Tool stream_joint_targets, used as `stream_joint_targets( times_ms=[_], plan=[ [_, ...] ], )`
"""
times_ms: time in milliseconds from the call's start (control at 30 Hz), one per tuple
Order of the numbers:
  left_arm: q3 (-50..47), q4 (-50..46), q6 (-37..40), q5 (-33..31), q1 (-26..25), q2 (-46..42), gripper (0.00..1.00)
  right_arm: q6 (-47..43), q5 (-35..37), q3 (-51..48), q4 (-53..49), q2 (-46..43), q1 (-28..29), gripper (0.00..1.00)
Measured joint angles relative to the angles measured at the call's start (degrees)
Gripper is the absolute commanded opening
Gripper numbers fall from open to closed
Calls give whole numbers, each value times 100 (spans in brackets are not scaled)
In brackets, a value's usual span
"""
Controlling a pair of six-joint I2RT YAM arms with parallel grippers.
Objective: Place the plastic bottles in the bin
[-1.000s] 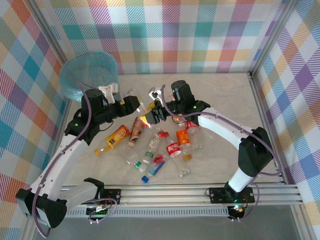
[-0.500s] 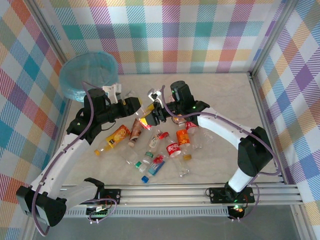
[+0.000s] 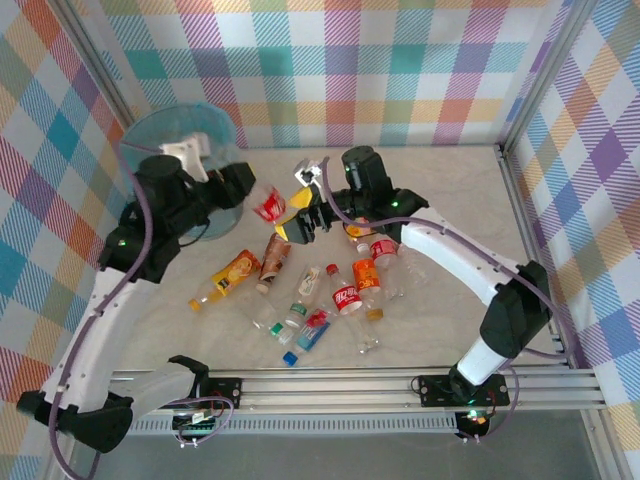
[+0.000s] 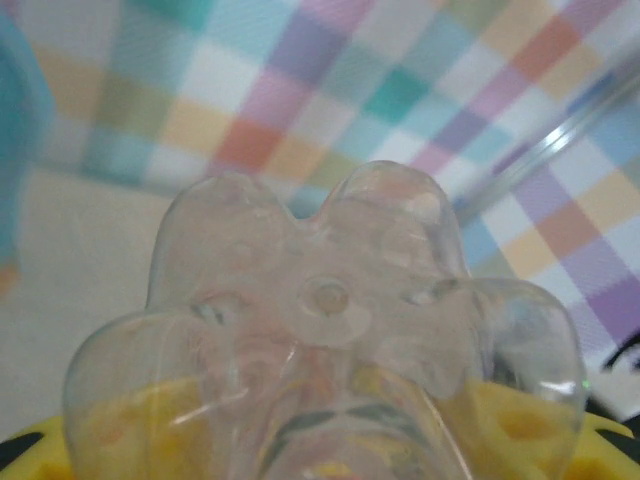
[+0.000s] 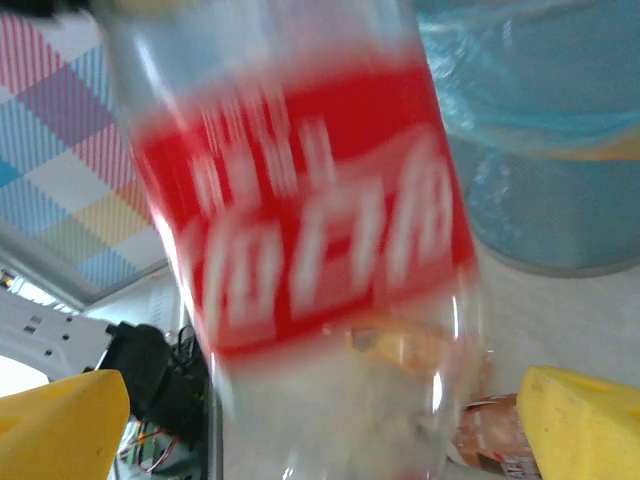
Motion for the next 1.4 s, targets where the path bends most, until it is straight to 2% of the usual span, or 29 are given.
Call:
stream_joint_targets(
  times_ms=[200,367,500,633,833,1067,1267,1400],
  plan=[
    [2330,-457,828,-1008,326,817,50,48,555,190,-245,-400,0,100],
    [3963,-732,1364,-1451,981,1886,50,68,671,330,-361,-468,0,100],
    [4673,-846,1617,-1473,1602,2741,50,133,684,363,-544,-470,0,100],
    [5466,-1064,1650,-1185,2201,3849,50,155,680,363,-719,-470,0,100],
    [5578,-1362,1421,-654,2879,5053,52,164,704,363,-973,-479,0,99],
    [5370,-1679,1449,-299,2973,5764,59,271,721,334,-1080,-562,0,100],
    [4986,-1668,1541,-179,2973,5772,80,393,750,149,-1106,-654,0,100],
    [4972,-1652,1611,-160,2973,5772,85,437,835,28,-1143,-671,0,99]
  ],
)
